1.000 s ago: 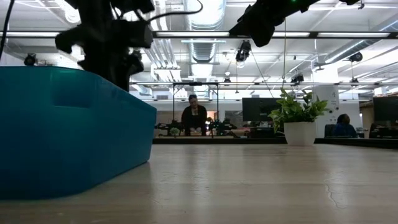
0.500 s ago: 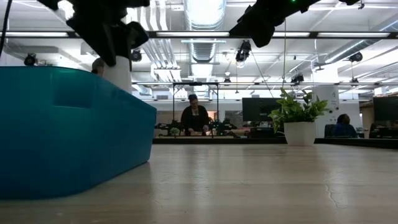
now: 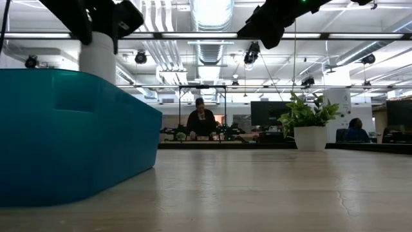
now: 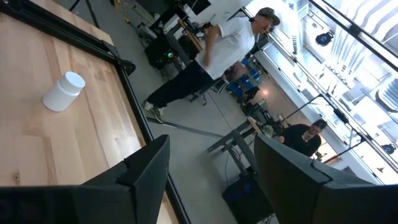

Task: Pick and place pill bottles into a basket
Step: Put the white pill bottle into the blue bin

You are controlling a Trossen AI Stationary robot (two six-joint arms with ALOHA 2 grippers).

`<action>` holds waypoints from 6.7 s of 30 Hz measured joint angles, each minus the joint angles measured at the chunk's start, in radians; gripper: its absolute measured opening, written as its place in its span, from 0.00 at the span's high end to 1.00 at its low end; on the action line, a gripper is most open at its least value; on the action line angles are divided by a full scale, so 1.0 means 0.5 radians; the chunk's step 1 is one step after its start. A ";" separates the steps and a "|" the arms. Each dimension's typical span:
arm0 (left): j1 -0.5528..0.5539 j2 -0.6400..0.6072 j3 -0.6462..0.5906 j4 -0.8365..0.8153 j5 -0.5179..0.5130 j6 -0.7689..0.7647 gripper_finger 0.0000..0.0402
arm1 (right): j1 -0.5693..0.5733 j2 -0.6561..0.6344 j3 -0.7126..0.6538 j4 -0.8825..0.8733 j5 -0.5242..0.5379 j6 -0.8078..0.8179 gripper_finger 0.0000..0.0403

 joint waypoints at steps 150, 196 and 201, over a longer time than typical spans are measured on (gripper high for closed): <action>1.857 -0.132 -0.662 0.411 0.355 0.776 0.36 | -0.014 0.000 0.000 -0.102 -0.101 0.160 0.44; 1.494 -0.731 -1.049 2.254 0.881 0.247 0.36 | -0.799 -0.003 0.685 -1.721 -1.353 1.686 0.44; 1.260 -0.854 -1.224 2.647 0.782 0.253 0.36 | -1.170 0.054 0.856 -1.819 -2.104 1.752 0.44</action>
